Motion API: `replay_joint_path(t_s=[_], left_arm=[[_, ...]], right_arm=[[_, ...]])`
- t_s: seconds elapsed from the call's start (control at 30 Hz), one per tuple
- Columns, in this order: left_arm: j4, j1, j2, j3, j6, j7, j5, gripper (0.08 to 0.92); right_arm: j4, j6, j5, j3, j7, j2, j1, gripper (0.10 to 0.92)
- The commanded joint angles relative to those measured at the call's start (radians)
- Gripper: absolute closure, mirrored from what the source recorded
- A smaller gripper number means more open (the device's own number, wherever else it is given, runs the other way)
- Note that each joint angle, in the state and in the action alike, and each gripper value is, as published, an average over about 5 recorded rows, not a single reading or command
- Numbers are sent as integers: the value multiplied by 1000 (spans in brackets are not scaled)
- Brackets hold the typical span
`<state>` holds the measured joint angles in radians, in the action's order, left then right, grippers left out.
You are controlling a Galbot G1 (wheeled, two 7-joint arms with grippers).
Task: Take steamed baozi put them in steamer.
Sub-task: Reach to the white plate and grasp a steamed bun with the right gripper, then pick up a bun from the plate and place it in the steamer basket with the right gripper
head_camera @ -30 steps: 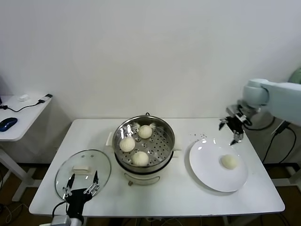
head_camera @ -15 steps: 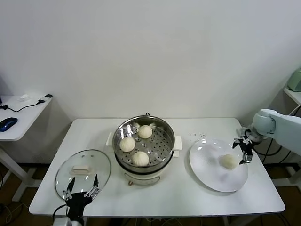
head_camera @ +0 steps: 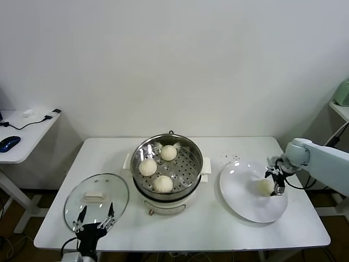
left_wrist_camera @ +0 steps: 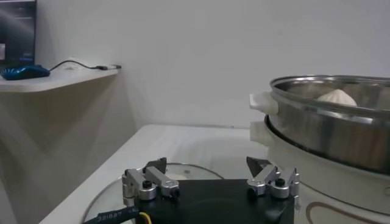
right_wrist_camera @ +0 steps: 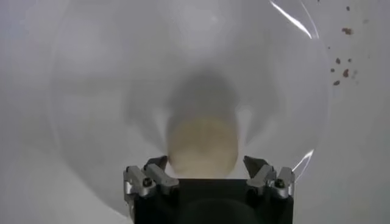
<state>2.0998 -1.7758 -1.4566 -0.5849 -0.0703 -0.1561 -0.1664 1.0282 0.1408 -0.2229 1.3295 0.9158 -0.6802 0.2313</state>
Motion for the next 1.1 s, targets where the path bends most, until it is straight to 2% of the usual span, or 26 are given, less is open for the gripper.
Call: replay_joint_path(t_s=[0.03, 0.33, 0.53, 0.67, 0.8, 0.97, 1.1], left_arm=[[2, 1, 1, 1, -2, 0, 0, 177], [13, -5, 0, 4, -5, 0, 2, 177], [25, -11, 1, 6, -9, -1, 2, 177], [32, -15, 3, 8, -12, 0, 0, 177], [40, -17, 6, 8, -19, 0, 2, 177], [49, -25, 14, 8, -23, 1, 11, 177], [57, -25, 13, 12, -28, 1, 14, 177]], right_arm=[[-11, 9, 1, -30, 3, -15, -33, 227], [73, 13, -45, 97, 40, 16, 129, 341], [226, 38, -275, 416, 51, -10, 527, 349], [355, 64, -512, 612, 56, -120, 821, 348], [458, 104, -727, 651, 53, -246, 1000, 347], [525, 166, -895, 561, -8, -411, 1029, 347], [539, 210, -957, 497, -79, -545, 966, 347]])
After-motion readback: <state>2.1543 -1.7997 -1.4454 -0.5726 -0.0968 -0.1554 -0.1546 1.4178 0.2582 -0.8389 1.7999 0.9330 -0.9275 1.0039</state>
